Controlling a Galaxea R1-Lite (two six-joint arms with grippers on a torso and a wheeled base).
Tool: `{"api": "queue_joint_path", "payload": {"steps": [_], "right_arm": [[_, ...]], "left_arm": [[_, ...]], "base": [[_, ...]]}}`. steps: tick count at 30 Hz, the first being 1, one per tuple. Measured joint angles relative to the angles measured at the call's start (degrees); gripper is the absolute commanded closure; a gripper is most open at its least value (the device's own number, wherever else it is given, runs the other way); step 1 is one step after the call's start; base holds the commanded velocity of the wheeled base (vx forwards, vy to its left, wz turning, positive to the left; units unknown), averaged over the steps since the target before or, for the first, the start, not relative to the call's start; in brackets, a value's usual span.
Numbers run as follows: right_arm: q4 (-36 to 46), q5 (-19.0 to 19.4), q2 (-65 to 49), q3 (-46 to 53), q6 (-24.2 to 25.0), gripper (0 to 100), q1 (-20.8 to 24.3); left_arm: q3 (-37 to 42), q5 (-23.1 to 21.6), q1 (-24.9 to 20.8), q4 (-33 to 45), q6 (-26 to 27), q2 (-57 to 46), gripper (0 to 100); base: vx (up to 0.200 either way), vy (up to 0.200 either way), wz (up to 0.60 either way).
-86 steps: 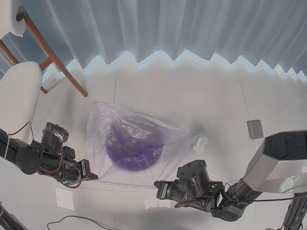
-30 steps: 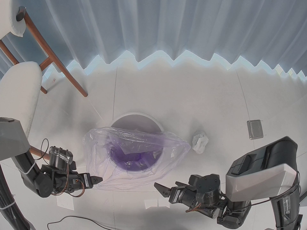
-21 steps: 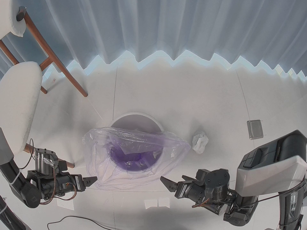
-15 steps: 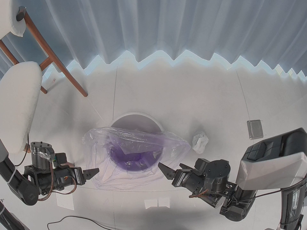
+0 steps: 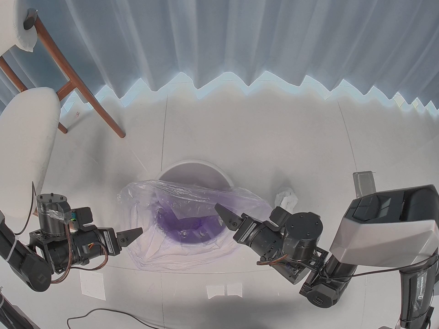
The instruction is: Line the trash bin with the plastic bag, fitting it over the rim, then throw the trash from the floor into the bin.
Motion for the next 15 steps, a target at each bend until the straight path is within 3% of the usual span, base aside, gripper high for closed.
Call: {"api": "queue_joint_path", "payload": {"steps": [12,15], "right_arm": [[0.0,0.4,-0.3,-1.8,0.2,0,0.8],[0.0,0.5,-0.4,-1.9,0.2,0,1.4]], "left_arm": [[-3.9,0.9,0.3,-0.2,0.1,1.1,0],[-4.5,1.9,0.1,-1.5,0.1,1.8,0]], "base": [[0.000,0.200,0.00],[0.000,0.000,0.00]]}}
